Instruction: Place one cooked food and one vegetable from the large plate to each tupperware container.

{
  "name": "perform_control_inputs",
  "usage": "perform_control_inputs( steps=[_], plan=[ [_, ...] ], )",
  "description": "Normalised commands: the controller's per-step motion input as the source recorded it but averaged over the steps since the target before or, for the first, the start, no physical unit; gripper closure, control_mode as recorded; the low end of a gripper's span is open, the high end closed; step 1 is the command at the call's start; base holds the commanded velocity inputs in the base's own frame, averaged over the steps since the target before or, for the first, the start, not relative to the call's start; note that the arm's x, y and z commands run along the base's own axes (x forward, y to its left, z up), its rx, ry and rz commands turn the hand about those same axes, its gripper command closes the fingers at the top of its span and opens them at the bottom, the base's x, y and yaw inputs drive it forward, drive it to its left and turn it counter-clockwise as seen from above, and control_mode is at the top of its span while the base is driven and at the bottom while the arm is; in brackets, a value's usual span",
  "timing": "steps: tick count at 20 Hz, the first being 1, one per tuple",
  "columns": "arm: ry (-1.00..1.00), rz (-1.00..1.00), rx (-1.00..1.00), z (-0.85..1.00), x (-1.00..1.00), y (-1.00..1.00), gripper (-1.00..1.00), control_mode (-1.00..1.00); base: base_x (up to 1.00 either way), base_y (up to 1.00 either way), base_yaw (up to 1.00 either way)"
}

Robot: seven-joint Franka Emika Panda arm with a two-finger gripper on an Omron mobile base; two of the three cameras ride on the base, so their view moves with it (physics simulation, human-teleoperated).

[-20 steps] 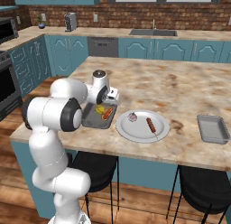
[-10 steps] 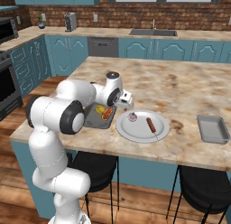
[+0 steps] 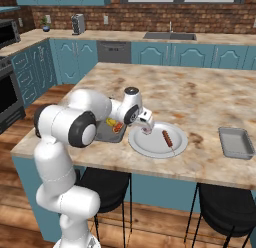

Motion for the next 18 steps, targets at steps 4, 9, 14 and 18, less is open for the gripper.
perform_control_inputs(
  steps=[4,9,14,18],
  plan=[
    [0.05,0.00,0.00,-0.44,0.52,-0.16,-1.00,-1.00,0.00,0.00,0.00],
    [0.08,0.00,0.00,-0.26,0.55,-0.33,-1.00,-1.00,0.00,0.00,0.00],
    [0.04,0.00,0.00,-0.25,0.43,-0.03,-1.00,-1.00,0.00,0.00,0.00],
    [0.05,0.00,0.00,-0.35,0.36,0.00,-1.00,-1.00,0.00,0.00,0.00]
  ],
)
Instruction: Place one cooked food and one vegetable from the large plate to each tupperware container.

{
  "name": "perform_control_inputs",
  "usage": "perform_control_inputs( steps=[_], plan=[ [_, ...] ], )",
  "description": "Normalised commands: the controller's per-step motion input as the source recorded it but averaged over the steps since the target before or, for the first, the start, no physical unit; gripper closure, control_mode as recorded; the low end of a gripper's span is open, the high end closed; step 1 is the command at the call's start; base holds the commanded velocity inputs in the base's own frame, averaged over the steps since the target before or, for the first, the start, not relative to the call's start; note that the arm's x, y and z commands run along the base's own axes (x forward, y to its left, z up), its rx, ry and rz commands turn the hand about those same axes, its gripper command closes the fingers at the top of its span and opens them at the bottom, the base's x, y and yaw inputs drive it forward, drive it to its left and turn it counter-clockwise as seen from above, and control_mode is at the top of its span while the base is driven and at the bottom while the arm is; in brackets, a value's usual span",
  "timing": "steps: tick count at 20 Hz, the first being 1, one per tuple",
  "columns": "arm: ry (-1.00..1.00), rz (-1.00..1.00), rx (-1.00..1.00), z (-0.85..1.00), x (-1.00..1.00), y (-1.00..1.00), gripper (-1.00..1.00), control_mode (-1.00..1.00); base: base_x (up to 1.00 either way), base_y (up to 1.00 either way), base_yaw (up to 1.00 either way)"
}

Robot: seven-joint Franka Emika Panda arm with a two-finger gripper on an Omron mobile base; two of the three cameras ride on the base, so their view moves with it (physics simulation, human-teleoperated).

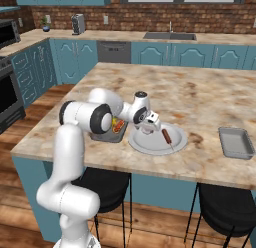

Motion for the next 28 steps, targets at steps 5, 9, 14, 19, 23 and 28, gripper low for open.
perform_control_inputs(
  steps=[5,9,14,19,23,28],
  plan=[
    [0.00,0.00,0.00,-0.29,-0.01,-0.01,1.00,-1.00,0.00,0.00,0.00],
    [0.00,0.00,0.07,-0.04,-0.70,-0.02,1.00,-1.00,0.00,0.00,0.00],
    [-0.04,-0.01,0.05,0.35,-0.86,0.00,1.00,-1.00,0.00,0.00,0.00],
    [-0.06,0.00,0.01,0.71,-0.76,0.05,1.00,-1.00,0.00,0.00,0.00],
    [-0.10,0.00,0.00,0.90,-0.82,0.21,1.00,-1.00,0.00,0.00,0.00],
    [-0.03,0.00,0.00,0.94,-0.70,0.48,1.00,-1.00,0.00,0.00,0.00]
  ],
)
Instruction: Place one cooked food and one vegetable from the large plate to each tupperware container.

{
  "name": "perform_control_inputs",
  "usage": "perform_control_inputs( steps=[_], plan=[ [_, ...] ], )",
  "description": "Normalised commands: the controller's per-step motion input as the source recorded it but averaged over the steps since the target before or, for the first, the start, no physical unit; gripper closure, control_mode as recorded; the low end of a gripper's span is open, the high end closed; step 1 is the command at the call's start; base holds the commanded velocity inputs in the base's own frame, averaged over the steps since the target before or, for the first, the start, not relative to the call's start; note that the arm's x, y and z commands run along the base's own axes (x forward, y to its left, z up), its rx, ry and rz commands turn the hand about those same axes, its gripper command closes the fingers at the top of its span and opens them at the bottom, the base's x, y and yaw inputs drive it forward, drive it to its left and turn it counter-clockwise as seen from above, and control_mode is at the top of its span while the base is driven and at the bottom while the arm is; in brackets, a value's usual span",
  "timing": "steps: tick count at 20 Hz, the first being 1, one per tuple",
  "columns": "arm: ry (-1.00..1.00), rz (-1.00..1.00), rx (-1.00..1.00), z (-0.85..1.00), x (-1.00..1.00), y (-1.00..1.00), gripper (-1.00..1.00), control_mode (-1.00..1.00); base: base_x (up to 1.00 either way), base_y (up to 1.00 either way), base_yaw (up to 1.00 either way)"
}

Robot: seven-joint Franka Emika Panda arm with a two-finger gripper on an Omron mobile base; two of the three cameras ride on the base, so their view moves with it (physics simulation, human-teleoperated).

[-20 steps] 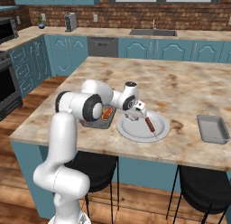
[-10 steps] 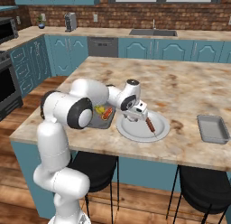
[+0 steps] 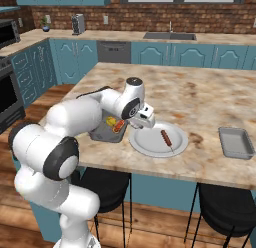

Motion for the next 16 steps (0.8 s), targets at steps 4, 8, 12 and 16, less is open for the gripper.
perform_control_inputs(
  steps=[4,8,12,16],
  plan=[
    [0.00,0.00,-0.01,0.37,-0.57,0.00,1.00,-1.00,0.00,0.00,0.00],
    [0.00,0.00,0.00,0.00,0.00,0.00,1.00,1.00,-0.51,-1.00,0.00],
    [0.00,0.00,0.00,0.00,0.00,0.00,1.00,1.00,-0.29,-1.00,0.00],
    [0.00,0.00,0.00,0.00,0.00,0.00,1.00,1.00,0.06,-1.00,0.00]
  ],
)
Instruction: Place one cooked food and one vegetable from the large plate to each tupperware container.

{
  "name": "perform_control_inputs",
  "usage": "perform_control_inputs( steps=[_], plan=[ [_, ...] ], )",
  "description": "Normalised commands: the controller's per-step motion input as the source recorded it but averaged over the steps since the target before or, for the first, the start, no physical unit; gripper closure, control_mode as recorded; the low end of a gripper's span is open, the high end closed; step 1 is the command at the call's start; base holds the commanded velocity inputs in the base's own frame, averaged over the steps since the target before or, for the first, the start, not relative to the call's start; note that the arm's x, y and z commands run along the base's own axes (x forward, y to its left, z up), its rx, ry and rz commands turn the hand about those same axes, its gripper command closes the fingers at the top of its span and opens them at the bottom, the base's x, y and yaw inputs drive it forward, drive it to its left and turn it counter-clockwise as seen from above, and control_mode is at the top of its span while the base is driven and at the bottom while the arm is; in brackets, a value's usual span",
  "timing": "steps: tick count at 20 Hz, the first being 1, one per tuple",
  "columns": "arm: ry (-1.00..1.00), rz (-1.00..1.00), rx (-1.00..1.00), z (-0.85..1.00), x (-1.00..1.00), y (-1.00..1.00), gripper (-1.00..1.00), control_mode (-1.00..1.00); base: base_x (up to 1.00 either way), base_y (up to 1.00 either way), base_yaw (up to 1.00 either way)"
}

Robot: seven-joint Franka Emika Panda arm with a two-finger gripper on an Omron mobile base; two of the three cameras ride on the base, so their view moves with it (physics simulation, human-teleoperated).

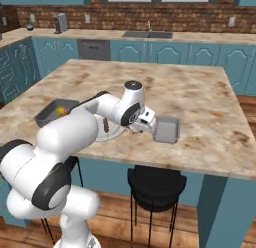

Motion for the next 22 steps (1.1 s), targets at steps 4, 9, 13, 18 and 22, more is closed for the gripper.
perform_control_inputs(
  steps=[4,9,13,18,22],
  plan=[
    [0.00,0.00,0.00,0.00,0.00,0.00,1.00,1.00,0.61,-0.94,0.00],
    [0.00,0.00,0.00,0.00,0.00,0.00,1.00,1.00,1.00,-0.28,0.03],
    [0.00,0.00,0.00,0.00,0.00,0.00,1.00,1.00,1.00,-0.12,-0.10],
    [0.00,0.00,0.00,0.00,0.00,0.00,1.00,1.00,0.39,0.82,-0.56],
    [0.00,0.00,0.00,0.00,0.00,0.00,1.00,1.00,0.29,0.47,-0.32]
  ],
)
